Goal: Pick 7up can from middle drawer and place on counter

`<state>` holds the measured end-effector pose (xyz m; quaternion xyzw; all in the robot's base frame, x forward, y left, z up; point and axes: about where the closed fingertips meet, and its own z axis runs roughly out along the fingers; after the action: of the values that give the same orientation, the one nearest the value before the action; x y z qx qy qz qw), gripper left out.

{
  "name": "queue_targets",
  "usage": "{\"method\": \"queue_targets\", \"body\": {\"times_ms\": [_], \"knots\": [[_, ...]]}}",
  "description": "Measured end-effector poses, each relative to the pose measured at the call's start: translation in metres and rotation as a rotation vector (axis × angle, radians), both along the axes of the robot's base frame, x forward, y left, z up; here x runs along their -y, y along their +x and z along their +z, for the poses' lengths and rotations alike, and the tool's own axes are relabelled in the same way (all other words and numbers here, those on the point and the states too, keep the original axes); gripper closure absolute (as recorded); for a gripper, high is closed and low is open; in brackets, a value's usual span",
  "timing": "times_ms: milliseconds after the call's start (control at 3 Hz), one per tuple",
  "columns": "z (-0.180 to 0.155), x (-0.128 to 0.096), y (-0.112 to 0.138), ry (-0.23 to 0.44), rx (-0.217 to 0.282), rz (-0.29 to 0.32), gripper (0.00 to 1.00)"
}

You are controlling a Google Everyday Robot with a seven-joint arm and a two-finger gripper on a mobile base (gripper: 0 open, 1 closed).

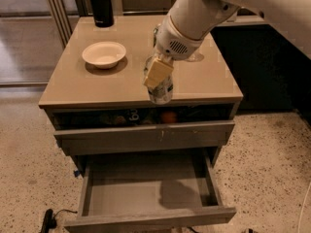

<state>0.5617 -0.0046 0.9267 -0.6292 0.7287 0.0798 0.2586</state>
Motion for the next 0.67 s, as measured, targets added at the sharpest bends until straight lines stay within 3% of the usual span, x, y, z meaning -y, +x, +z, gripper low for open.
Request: {"method": "queue_targets", "body": {"times_ms": [667], "knots": [[-0.008,-0.012,0.036,0.019,0.034,-0.016,1.00]]}}
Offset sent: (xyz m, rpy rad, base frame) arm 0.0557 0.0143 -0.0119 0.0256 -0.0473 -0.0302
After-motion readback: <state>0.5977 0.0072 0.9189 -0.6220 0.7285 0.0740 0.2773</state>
